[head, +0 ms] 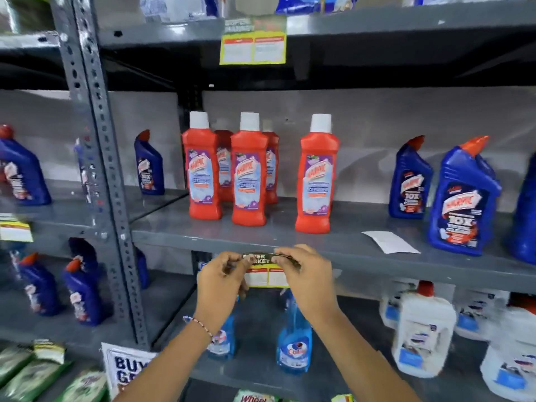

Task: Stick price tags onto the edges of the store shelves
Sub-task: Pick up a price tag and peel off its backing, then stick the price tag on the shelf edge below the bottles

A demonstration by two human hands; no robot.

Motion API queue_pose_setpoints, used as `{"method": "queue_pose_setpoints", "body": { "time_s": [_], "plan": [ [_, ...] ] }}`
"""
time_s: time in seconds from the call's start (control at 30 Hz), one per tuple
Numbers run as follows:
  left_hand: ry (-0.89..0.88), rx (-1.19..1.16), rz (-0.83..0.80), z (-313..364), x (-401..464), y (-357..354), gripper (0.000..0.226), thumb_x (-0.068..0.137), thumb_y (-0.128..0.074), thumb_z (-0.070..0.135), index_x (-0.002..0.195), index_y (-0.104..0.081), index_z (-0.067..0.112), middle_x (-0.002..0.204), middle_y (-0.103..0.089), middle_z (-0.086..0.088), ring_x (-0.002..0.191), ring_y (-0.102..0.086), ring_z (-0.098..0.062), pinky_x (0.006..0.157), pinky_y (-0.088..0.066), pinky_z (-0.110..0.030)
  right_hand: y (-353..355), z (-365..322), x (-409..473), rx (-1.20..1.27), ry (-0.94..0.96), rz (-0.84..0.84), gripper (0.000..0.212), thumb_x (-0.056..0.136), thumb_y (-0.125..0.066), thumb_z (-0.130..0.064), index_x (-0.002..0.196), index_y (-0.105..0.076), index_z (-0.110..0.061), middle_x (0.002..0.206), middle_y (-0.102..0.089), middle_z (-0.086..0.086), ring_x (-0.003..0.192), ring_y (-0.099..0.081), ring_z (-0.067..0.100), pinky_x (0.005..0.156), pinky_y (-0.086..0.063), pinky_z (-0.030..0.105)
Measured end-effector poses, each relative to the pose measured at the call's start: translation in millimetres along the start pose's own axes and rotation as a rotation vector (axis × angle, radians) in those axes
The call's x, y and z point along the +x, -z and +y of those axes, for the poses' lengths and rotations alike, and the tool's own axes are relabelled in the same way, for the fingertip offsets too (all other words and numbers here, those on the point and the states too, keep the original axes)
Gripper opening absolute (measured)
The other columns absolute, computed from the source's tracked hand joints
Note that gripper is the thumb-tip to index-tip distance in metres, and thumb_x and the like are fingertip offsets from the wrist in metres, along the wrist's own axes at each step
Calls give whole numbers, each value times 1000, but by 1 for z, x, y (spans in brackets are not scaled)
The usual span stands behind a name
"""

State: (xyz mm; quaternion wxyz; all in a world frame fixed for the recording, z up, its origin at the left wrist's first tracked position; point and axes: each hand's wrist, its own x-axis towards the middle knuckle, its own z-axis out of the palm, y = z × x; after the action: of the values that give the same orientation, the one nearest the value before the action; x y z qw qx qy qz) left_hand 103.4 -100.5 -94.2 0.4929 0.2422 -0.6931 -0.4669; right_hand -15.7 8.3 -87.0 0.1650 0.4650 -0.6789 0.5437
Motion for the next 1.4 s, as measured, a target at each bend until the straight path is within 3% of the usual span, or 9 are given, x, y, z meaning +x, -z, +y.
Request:
{"method": "queue_pose_setpoints", "body": {
  "time_s": [0.27,0.4,0.63,0.73,0.9,1.0,1.2,1.3,1.4],
  "plan": [
    [56,-11,-38,-19,39,39,23,85,-72,21,72,-65,4,47,-62,-18,32,-51,-18,37,-45,-20,-63,-13,9,-122,24,105,8,81,-73,-14,86,-76,-20,83,-73,-4,77,-67,17,69,-55,40],
    [35,-14,-48,-24,50,40,24,85,-73,21,71,-65,3,52,-64,-25,32,-50,-18,35,-45,-20,-70,-14,11,-171,28,162,8,81,-73,-13,86,-76,-20,83,-73,-5,77,-67,16,67,-56,40],
    [-38,181,21,-26,61,41,40,78,-78,29,62,-56,1,50,-61,-11,39,-48,-12,42,-41,-13,-69,-27,10,-395,-14,239,9,78,-78,-28,86,-74,-28,88,-59,-9,81,-56,13,53,-51,32],
    [-81,296,77,-22,62,49,43,71,-82,36,66,-49,8,49,-52,0,47,-48,-15,52,-43,-33,-63,-27,16,-415,-130,220,23,72,-80,-40,92,-72,-32,94,-56,-9,90,-54,11,57,-52,34],
    [-339,249,-20,-15,68,48,39,71,-79,3,68,-50,29,72,-55,3,65,-52,-11,62,-48,-28,-46,-27,16,-330,-157,173,22,77,-78,-32,96,-68,-33,93,-59,-16,90,-56,7,65,-54,33],
    [-496,238,-108,-6,67,33,35,68,-63,-17,69,-63,18,82,-62,4,75,-59,-11,68,-50,-25,-27,-22,14,-302,-155,182,21,78,-77,-22,95,-69,-31,93,-61,-17,86,-54,5,69,-54,32],
    [-508,133,-325,27,58,-21,35,77,-55,-16,81,-71,16,90,-75,5,89,-65,-6,79,-48,-6,60,9,26,-443,-104,307,13,84,-67,-22,97,-70,-25,101,-68,-4,97,-62,20,85,-51,37],
    [-484,146,-498,40,56,-57,33,83,-57,-6,93,-73,22,99,-76,6,91,-69,-7,87,-52,-15,112,30,40,-634,-244,163,43,86,-57,-52,118,-62,-24,126,-62,-1,121,-54,24,98,-46,45],
    [-459,175,-593,50,55,-90,32,86,-59,-1,106,-71,21,109,-74,6,99,-67,-4,87,-43,1,146,40,46,-708,-458,-141,93,73,-39,-85,146,-34,-27,155,-37,2,143,-32,25,113,-32,50]
  ]
}}
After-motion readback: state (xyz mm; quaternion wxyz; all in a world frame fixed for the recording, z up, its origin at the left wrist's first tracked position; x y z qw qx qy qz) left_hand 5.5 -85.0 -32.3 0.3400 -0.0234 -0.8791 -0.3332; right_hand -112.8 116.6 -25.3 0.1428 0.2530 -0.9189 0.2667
